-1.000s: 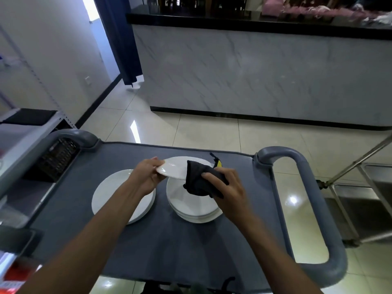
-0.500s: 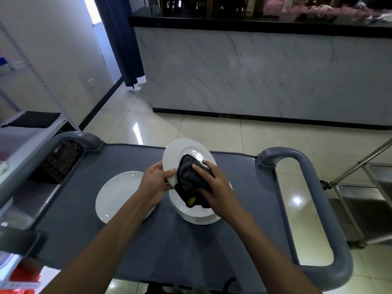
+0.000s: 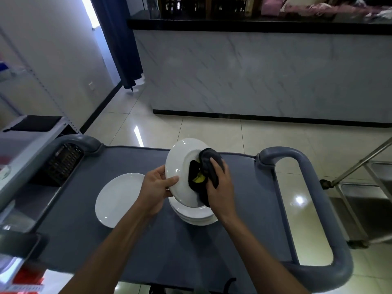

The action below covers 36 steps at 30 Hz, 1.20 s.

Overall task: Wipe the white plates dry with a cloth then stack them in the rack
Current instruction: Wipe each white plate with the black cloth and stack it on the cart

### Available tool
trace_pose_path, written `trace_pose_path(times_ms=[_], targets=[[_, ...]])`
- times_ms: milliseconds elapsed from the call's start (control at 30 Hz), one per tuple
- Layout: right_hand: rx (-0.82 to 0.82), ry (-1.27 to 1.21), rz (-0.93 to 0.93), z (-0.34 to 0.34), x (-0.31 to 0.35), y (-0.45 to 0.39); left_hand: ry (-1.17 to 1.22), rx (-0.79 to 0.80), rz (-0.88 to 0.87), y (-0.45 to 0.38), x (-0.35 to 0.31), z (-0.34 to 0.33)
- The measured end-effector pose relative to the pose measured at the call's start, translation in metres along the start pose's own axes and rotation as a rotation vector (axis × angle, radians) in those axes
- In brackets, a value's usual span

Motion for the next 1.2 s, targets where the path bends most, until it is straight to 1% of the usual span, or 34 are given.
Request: trace_pose_path(times_ms=[133,300,467,667,800,900,1033,1100,1200], targets=[[0.04,0.003,0.113,-0.001,0.015,0.003,-0.052,0.03,-0.024,0.006,0.0,-0.009],[0.02,-0.015,0.185,0.001,0.035,-0.007,-0.129,0.084,-0.077,0.018,-0.003,-0.023],[0.05,0.045,0.316,0.003,0.053,-0.012,-0.206,0.097,-0.145,0.026,-0.012,-0.027],[0.085,0.052,0.412,0.005,0.068,-0.02,-0.144,0.06,-0.112,0.025,-0.015,-0.018],[0.055,0.08,0.49,0.005,0.08,-0.023,-0.058,0.062,-0.073,0.026,-0.015,-0.014],[0.092,0.088,0.554,0.005,0.084,-0.02,0.006,0.046,-0.038,0.027,-0.014,-0.013],[0.161,0.063,0.523,0.006,0.08,-0.014,0.045,0.058,-0.022,0.031,-0.013,-0.012],[0.154,0.08,0.54,0.005,0.078,-0.012,0.055,0.058,-0.013,0.033,-0.011,-0.011],[0.095,0.109,0.584,0.003,0.074,-0.011,0.062,0.058,-0.008,0.034,-0.01,-0.011]])
Point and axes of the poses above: each hand's wrist, its own y-axis away from the middle knuckle, its own z-axis out of the back of the hand, x = y × z, the point moved 5 cm from there along -y, towards the middle knuckle, and after that the axes turned 12 degrees about -x, right-handed, at the moved point
